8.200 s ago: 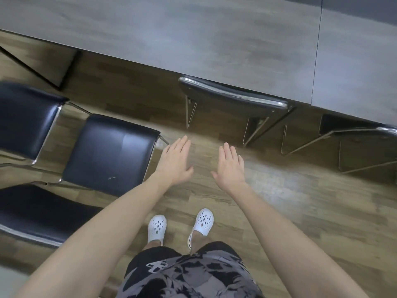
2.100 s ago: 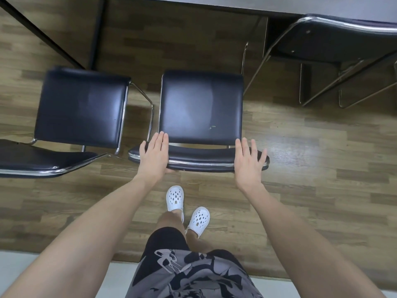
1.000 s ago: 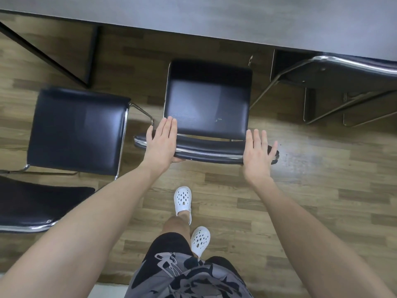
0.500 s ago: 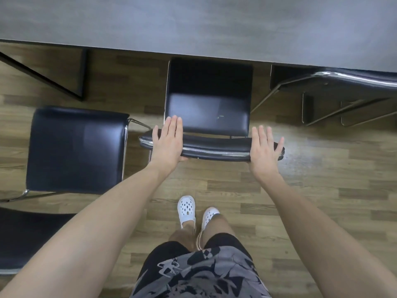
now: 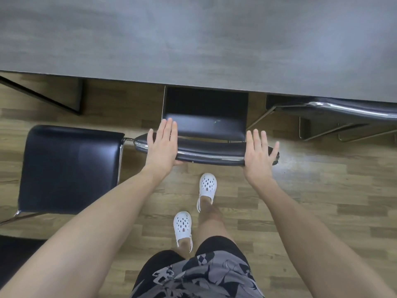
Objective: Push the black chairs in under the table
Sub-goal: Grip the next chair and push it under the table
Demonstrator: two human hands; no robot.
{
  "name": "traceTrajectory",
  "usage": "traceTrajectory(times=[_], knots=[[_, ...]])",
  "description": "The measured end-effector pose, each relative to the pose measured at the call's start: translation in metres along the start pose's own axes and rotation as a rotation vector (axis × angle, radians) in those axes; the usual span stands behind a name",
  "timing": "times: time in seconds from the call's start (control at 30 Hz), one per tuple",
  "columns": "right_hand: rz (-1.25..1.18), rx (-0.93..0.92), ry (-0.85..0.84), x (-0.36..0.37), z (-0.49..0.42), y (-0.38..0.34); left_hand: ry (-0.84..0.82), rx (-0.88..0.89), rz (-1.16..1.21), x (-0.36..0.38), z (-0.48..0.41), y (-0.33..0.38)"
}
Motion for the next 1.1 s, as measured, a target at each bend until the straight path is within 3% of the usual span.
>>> traceTrajectory(times=[0.37,0.7,1.1], knots=[[-0.001,-0.003,-0.002,-0.022,-0.055,0.001,0.020,-0.013,-0.003,-0.027,-0.052,-0.004],[-0.057,0.005,0.162,-0.043,-0.104,0.004,0.025,-0.059,0.001,-0.049,-0.096,-0.009],[-0.091,-0.019,0.100,-0.054,-0.143,0.005,0.007,-0.089,0.048,-0.066,-0.131,-0.010]])
Point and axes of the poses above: each hand's wrist, its own z-axis away from the middle knuckle, its own x-axis out of the palm, y = z × x, the point moved 8 cm from there along -z, towards the middle knuckle, and after that the axes turned 1 degree about -y, right-handed, at the moved point
